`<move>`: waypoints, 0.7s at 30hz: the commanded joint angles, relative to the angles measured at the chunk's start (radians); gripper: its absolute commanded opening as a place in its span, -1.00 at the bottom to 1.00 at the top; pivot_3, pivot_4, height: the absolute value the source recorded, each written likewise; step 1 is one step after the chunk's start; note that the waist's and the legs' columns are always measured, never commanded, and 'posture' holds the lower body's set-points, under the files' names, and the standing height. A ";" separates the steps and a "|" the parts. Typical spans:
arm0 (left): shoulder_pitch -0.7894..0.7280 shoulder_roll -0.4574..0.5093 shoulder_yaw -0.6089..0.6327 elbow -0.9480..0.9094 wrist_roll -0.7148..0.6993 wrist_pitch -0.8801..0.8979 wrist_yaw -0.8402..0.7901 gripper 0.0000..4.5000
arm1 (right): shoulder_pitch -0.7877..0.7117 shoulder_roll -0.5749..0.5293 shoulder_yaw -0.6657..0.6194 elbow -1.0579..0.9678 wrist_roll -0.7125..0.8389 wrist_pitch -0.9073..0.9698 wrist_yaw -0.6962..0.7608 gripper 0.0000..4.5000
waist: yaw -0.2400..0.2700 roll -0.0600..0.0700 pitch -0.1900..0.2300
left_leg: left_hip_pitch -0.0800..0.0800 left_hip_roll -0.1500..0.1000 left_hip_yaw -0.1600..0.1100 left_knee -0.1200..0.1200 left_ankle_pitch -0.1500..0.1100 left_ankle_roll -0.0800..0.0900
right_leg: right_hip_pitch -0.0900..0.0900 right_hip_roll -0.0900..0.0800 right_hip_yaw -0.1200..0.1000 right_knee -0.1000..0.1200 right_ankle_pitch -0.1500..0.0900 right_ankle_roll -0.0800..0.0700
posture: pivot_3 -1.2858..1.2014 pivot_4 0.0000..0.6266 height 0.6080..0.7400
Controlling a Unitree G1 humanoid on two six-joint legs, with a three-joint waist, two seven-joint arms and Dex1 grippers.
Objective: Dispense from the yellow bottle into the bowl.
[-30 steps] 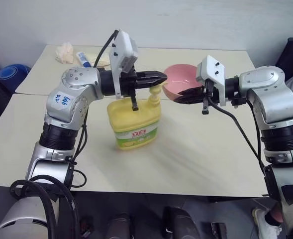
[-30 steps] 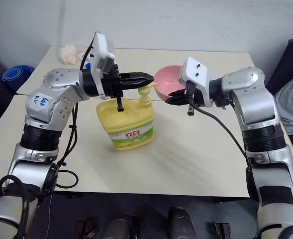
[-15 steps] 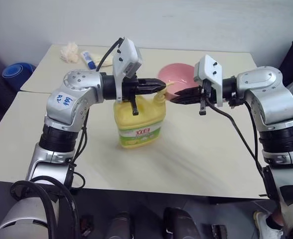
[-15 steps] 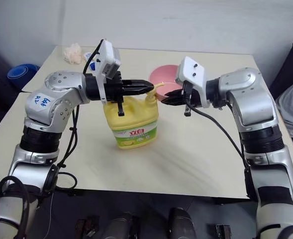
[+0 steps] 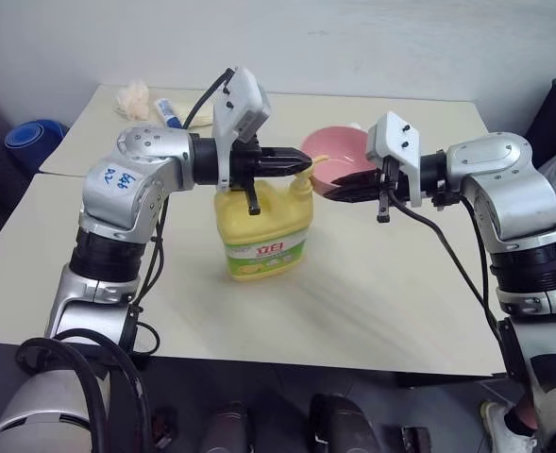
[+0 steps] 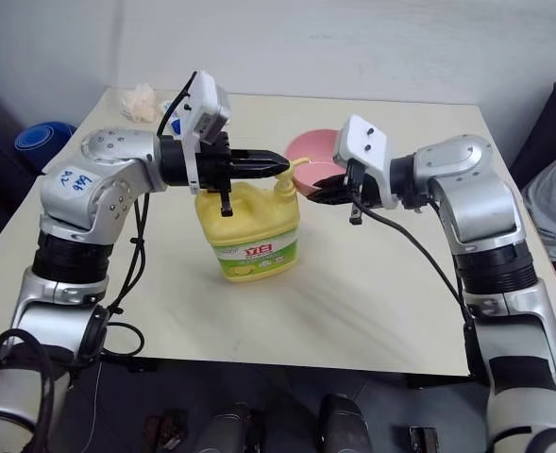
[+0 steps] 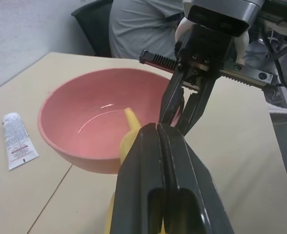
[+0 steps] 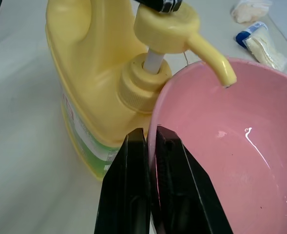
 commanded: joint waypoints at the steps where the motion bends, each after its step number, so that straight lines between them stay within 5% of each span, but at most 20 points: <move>1: -0.004 0.012 -0.111 0.062 0.094 0.081 0.006 -0.99 | -0.002 0.011 0.002 -0.028 0.020 -0.021 0.003 -1.00 | 0.000 0.000 0.000 | 0.000 0.000 0.000 0.000 0.000 0.000 | 0.000 0.000 0.000 0.000 0.000 0.000 | 0.03 -0.52 1.00; 11: 0.025 0.031 -0.218 0.070 0.159 0.202 0.000 -0.99 | 0.001 0.020 0.000 -0.034 0.021 -0.025 -0.010 -1.00 | -0.005 0.000 0.000 | 0.011 0.002 0.003 -0.003 0.000 0.000 | 0.007 0.001 0.004 0.001 0.000 0.000 | 0.03 -0.52 1.00; 21: 0.077 -0.013 -0.172 0.087 0.136 0.179 0.005 -0.99 | 0.011 0.014 0.002 -0.048 0.018 -0.021 -0.014 -1.00 | -0.003 0.000 -0.011 | 0.027 0.004 0.003 -0.013 0.000 0.000 | 0.021 0.001 0.004 -0.006 0.000 -0.001 | 0.03 -0.52 1.00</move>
